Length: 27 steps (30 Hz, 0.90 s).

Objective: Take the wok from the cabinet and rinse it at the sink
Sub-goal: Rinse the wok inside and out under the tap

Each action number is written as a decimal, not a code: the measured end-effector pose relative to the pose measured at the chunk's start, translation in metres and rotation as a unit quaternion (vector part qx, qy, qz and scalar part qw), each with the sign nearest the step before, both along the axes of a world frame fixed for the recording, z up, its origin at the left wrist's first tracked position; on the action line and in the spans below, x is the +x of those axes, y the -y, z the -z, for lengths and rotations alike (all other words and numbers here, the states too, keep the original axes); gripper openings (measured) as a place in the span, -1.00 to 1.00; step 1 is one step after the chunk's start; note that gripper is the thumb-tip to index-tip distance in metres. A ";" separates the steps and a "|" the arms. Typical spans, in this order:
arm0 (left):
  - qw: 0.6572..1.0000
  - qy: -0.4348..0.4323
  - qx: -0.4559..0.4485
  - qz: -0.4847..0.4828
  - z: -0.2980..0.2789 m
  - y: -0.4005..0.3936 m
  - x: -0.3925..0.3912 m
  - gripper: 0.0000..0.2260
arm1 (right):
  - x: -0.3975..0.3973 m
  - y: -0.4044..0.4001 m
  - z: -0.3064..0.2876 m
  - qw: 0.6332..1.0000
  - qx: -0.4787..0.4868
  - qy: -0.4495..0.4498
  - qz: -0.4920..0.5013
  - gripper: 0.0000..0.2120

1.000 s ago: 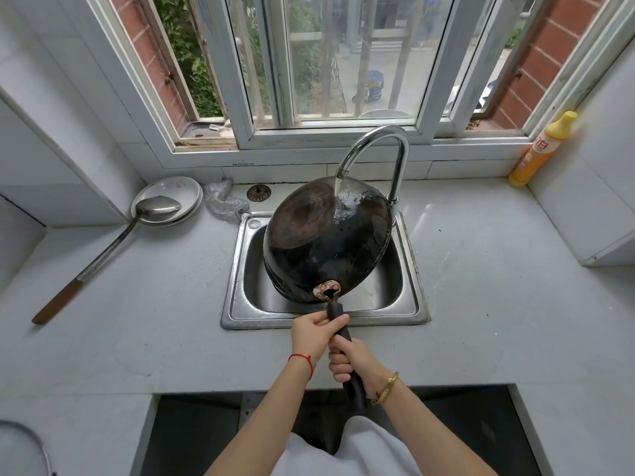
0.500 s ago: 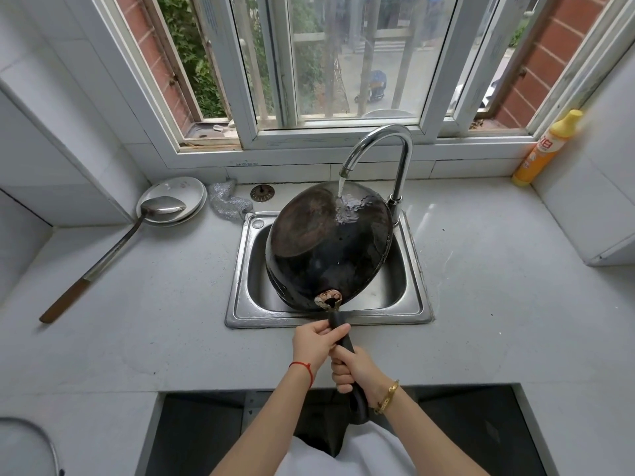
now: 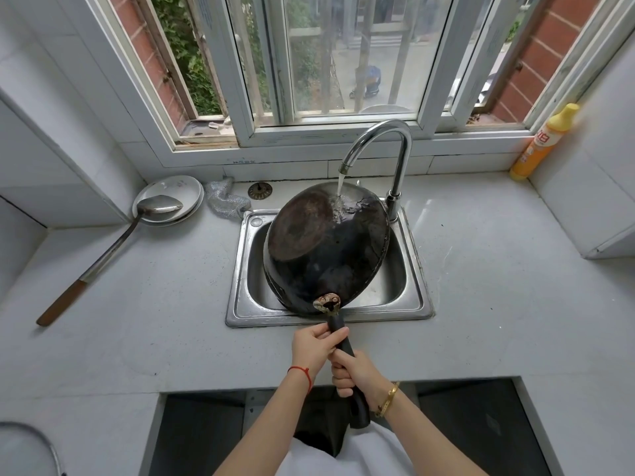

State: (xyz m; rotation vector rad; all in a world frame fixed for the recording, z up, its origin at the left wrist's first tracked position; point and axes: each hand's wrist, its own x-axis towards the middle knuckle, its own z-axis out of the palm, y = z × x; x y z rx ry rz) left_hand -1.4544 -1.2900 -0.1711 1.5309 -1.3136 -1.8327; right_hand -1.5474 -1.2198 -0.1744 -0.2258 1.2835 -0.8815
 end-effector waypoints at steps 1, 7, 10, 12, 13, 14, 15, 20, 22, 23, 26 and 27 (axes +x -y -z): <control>1.000 0.000 0.000 0.000 0.000 0.000 0.001 -0.74 | 0.001 0.000 0.000 1.000 0.000 -0.001 0.000 -0.64; 1.000 0.006 0.003 -0.005 0.001 0.001 0.001 -0.76 | 0.002 0.000 -0.001 1.000 -0.002 -0.011 -0.005 -0.67; 1.000 0.012 0.000 -0.003 0.000 0.001 0.000 -0.79 | 0.001 0.000 -0.003 1.000 -0.006 -0.006 0.000 -0.68; 1.000 0.013 -0.004 -0.004 -0.001 0.002 -0.001 -0.77 | 0.001 0.001 -0.004 1.000 -0.007 0.006 0.005 -0.65; 1.000 0.013 -0.008 -0.005 -0.002 0.002 -0.001 -0.76 | 0.001 0.001 -0.005 1.000 -0.007 0.014 0.008 -0.64; 1.000 0.012 -0.011 -0.007 -0.003 0.003 -0.002 -0.77 | 0.001 0.001 -0.005 1.000 -0.007 0.021 0.013 -0.63; 1.000 0.013 -0.015 -0.008 -0.004 0.003 -0.002 -0.78 | 0.001 0.002 -0.006 0.999 -0.007 0.027 0.017 -0.63; 0.999 0.020 -0.021 -0.014 -0.008 0.008 -0.004 -0.74 | 0.000 0.009 -0.007 0.999 -0.014 0.030 0.020 -0.61; 0.999 0.025 -0.023 -0.016 -0.010 0.012 -0.005 -0.74 | -0.001 0.014 -0.008 0.999 -0.019 0.028 0.016 -0.59; 0.999 0.025 -0.023 -0.017 -0.011 0.014 -0.005 -0.74 | -0.001 0.017 -0.008 0.999 -0.022 0.029 0.014 -0.58; 0.999 0.029 -0.032 -0.019 -0.014 0.022 -0.006 -0.75 | -0.002 0.025 -0.011 0.999 -0.026 0.034 0.014 -0.56; 0.999 0.028 -0.035 -0.020 -0.015 0.024 -0.006 -0.74 | -0.002 0.027 -0.011 0.999 -0.026 0.035 0.015 -0.56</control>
